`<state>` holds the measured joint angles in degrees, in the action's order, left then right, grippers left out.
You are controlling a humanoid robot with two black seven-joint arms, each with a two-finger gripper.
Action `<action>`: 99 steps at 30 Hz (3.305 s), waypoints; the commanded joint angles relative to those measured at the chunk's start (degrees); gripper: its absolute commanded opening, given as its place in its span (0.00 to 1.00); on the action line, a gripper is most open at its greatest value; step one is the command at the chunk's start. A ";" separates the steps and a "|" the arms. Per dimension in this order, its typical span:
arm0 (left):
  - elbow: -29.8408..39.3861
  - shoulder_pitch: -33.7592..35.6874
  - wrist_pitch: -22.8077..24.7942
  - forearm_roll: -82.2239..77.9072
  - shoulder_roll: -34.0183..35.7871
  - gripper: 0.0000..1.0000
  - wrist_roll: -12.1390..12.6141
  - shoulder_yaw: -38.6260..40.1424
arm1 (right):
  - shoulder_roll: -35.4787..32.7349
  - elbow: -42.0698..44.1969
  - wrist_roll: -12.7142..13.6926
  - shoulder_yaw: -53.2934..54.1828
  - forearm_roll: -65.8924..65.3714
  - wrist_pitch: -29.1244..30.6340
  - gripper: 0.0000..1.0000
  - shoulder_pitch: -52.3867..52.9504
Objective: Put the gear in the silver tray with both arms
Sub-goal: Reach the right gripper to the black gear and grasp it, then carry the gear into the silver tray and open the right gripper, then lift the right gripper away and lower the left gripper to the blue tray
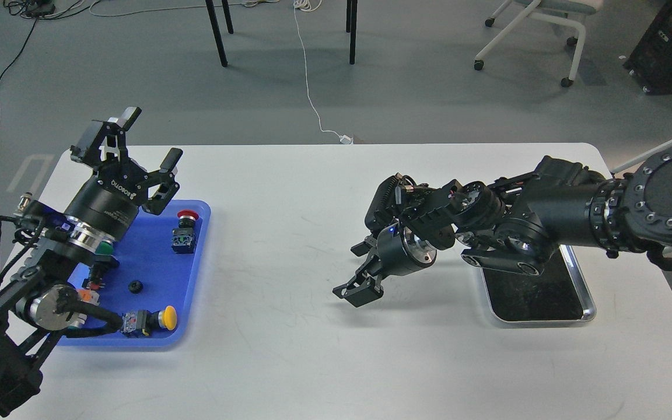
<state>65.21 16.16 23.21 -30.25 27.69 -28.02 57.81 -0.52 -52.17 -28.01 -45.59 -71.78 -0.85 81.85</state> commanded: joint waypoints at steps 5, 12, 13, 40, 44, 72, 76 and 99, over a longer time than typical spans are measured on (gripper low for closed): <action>0.44 -0.25 -0.09 -0.08 -0.27 0.98 0.02 -0.07 | 0.52 2.43 0.01 -1.78 -0.02 -1.35 0.91 -1.78; 0.44 -0.16 -0.01 -0.08 -0.36 0.98 0.02 -0.07 | 0.52 3.39 0.01 -2.13 -0.02 -1.35 0.69 -2.75; 0.44 -0.25 -0.01 -0.08 -0.36 0.98 0.02 -0.07 | 0.52 3.65 0.01 -2.57 -0.02 -1.35 0.66 -2.75; 0.44 -0.25 -0.18 -0.08 -0.36 0.98 0.02 0.11 | 0.52 5.06 0.01 -3.10 0.15 -1.35 0.14 -4.42; 0.44 -0.34 -0.10 -0.08 -0.36 0.98 0.02 0.11 | 0.52 4.71 0.01 -2.75 0.68 -1.44 0.14 -3.63; 2.20 -0.34 -0.10 -0.52 -1.85 0.98 0.02 -0.07 | -33.67 0.74 0.01 -3.46 -4.68 -1.35 0.16 -5.03; 2.20 -0.34 -0.10 -0.52 -1.77 0.98 0.02 -0.07 | -32.62 4.26 0.01 -3.37 -4.59 -1.35 0.16 -7.49; 2.38 -0.51 -0.10 -0.43 -1.33 0.98 0.02 -0.07 | -28.57 7.61 0.01 2.86 -3.01 -1.52 0.90 -11.01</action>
<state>67.59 15.64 23.12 -30.72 26.34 -28.00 57.75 -27.81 -43.68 -28.01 -44.87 -75.28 -2.41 70.49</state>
